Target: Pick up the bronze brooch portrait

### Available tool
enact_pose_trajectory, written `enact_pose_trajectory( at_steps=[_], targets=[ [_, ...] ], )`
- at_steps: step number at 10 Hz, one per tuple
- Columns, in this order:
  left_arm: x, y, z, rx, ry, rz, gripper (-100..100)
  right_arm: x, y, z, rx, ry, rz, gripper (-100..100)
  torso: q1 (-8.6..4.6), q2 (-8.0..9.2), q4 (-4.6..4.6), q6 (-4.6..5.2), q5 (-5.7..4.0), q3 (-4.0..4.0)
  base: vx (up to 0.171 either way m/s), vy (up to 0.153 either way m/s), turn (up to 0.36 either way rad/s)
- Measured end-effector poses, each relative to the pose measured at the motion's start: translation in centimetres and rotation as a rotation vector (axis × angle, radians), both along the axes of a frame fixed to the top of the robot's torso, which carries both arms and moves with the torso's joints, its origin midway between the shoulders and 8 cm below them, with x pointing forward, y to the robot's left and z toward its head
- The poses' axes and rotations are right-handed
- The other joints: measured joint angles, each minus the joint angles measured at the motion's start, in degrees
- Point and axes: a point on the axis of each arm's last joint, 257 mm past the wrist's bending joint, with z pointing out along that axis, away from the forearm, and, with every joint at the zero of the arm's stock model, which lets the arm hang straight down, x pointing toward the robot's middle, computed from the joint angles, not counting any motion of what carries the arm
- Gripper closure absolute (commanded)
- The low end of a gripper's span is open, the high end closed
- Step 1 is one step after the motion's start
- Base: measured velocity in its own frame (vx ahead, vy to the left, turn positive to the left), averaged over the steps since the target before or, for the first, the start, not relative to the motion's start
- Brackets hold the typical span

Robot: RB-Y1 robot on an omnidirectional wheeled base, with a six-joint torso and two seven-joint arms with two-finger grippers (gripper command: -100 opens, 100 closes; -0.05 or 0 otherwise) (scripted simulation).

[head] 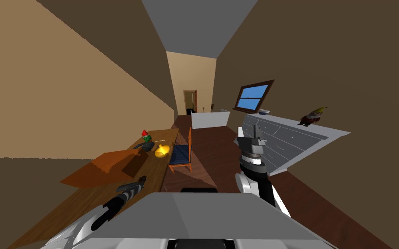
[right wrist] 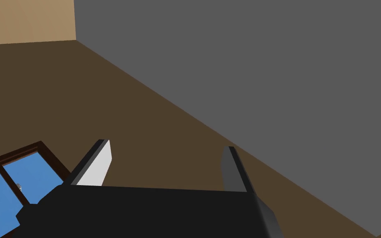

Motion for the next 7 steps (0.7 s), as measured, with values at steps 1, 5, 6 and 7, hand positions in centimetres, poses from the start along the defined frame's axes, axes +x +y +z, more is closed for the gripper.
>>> enact_pose_trajectory(
  at_steps=[1, 5, 6, 7],
  targets=[
    [0.0, 0.0, 0.0, 0.0, 0.0, 0.0, 0, 0.0, 0.0, 0.0, 0.0, 0.0, 0.0, 0, 0.01, 0.0, 0.0, 0.0, 0.0, 0.0, 0.0, 0.0, 0.0],
    [1.0, -1.2, 0.5, 0.001, -0.003, -0.021, 100, 0.0, 0.0, 0.0, 0.0, 0.0, 0.0, 0, 0.12, 0.06, 0.01, -0.03, 0.01, 0.04, -0.011, 0.026, 0.089],
    [1.3, -1.6, 0.7, 0.001, -0.003, -0.028, 100, 0.0, 0.0, 0.0, 0.0, 0.0, 0.0, 0, 0.11, 0.07, 0.01, -0.02, 0.02, 0.04, -0.013, 0.027, 0.049],
    [1.5, -2.1, 0.8, 0.001, -0.003, -0.036, 100, 0.0, 0.0, 0.0, 0.0, 0.0, 0.0, 0, 0.1, 0.07, 0.01, -0.01, 0.02, 0.04, -0.01, 0.021, 0.058]
  ],
)
